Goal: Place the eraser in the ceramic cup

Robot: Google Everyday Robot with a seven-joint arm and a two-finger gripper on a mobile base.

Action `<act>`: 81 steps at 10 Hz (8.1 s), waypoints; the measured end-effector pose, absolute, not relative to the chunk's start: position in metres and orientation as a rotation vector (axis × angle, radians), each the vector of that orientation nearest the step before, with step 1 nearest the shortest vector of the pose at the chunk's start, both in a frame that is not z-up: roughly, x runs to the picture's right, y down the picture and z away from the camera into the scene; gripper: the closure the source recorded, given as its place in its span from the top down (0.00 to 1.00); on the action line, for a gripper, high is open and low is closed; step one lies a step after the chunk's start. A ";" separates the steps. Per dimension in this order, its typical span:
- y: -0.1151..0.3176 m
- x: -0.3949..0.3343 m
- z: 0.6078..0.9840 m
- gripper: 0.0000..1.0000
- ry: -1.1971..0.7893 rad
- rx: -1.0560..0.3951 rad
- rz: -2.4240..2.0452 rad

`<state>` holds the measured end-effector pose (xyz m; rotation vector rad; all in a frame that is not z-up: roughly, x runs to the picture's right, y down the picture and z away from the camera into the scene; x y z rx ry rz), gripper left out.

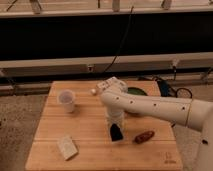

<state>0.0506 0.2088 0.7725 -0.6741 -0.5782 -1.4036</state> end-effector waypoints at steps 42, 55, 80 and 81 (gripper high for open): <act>0.029 -0.133 0.788 0.00 -0.389 -0.442 -1.793; 0.031 -0.195 0.791 0.00 -0.362 -0.374 -1.905; 0.040 -0.220 0.786 0.78 -0.396 -0.263 -1.970; 0.041 -0.221 0.786 0.80 -0.399 -0.259 -1.972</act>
